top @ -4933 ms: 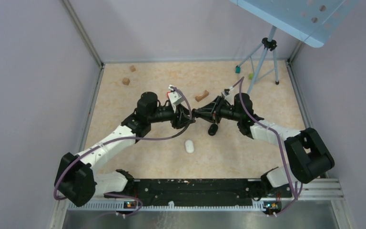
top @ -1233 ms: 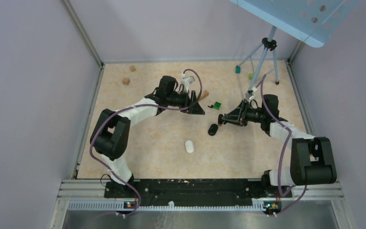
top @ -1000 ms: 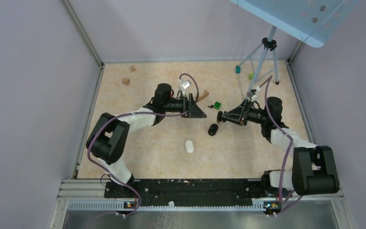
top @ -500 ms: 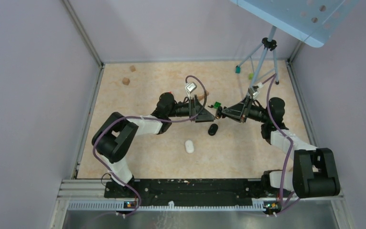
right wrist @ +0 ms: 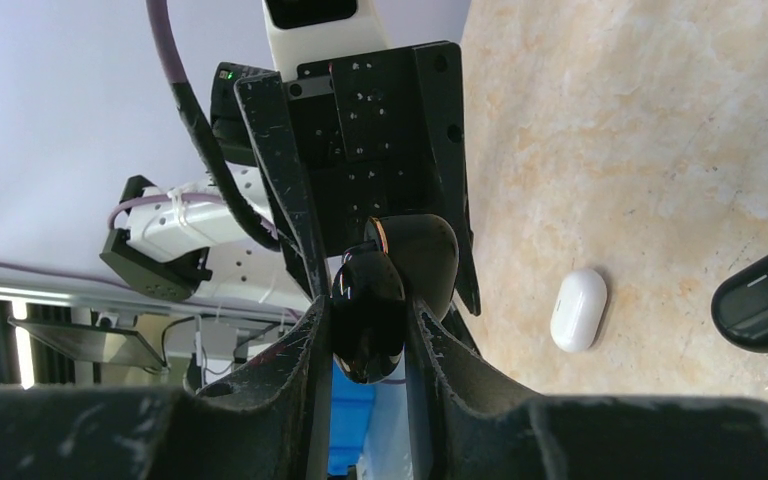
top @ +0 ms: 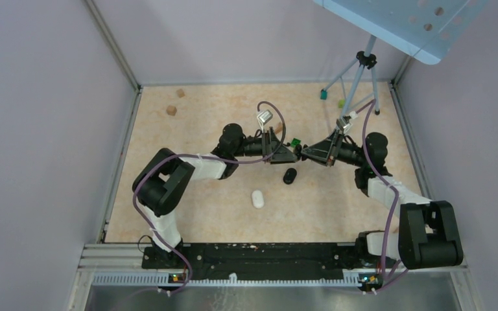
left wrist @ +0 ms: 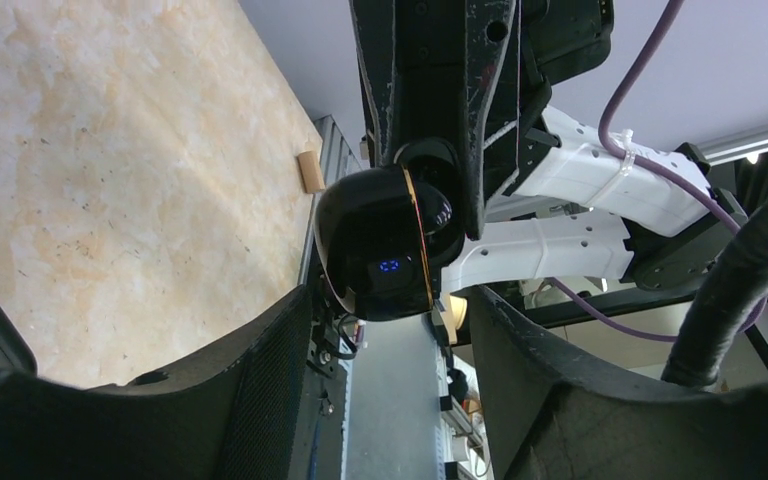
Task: Insert the wireless bluetooth earbuds into the charging case
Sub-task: Pass from the right arm to the left, then pass from the left arm to the right
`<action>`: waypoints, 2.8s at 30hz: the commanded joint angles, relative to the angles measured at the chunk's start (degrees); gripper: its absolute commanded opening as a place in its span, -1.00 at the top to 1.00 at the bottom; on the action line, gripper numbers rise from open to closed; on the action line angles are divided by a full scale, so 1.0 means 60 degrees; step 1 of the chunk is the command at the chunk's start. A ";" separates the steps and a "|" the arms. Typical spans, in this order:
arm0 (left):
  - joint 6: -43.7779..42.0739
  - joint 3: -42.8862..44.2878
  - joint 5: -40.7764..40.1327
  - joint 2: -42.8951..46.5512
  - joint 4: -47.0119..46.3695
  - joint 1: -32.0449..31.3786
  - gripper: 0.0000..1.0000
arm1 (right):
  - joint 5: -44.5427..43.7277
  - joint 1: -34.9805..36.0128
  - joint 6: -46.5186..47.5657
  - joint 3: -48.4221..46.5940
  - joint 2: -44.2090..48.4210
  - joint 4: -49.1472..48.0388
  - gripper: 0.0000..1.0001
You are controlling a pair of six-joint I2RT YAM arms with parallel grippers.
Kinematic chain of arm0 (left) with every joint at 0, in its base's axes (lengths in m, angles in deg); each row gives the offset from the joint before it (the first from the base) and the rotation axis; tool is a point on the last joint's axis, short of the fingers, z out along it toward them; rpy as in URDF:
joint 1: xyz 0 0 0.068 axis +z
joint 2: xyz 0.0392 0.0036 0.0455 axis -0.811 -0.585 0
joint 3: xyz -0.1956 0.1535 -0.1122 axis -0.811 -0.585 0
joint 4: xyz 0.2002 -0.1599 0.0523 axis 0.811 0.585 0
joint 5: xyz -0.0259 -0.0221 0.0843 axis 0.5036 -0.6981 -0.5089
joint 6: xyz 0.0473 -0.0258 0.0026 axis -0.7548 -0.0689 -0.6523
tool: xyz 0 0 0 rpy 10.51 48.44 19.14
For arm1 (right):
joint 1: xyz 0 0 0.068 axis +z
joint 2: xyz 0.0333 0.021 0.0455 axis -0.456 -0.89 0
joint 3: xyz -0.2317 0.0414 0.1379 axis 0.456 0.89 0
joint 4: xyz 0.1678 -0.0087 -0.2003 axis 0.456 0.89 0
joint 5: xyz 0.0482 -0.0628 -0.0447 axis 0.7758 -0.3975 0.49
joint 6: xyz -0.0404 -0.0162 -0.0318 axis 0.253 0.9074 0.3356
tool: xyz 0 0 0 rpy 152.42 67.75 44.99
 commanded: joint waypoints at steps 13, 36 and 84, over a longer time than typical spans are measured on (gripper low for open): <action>0.0245 0.0611 -0.0223 -0.0390 -0.0580 -0.0067 0.09 | 0.0204 0.0255 -0.0131 0.0212 0.0051 -0.0870 1.00; 0.0690 0.0498 -0.0013 -0.0518 -0.1107 -0.0067 0.50 | -0.0620 0.0241 -0.2651 0.1196 -0.0973 -0.5157 0.09; -0.1278 0.0835 -0.0567 0.0424 0.1954 -0.0140 0.63 | -0.3933 0.1444 0.5196 -0.3004 0.1237 0.8217 -0.28</action>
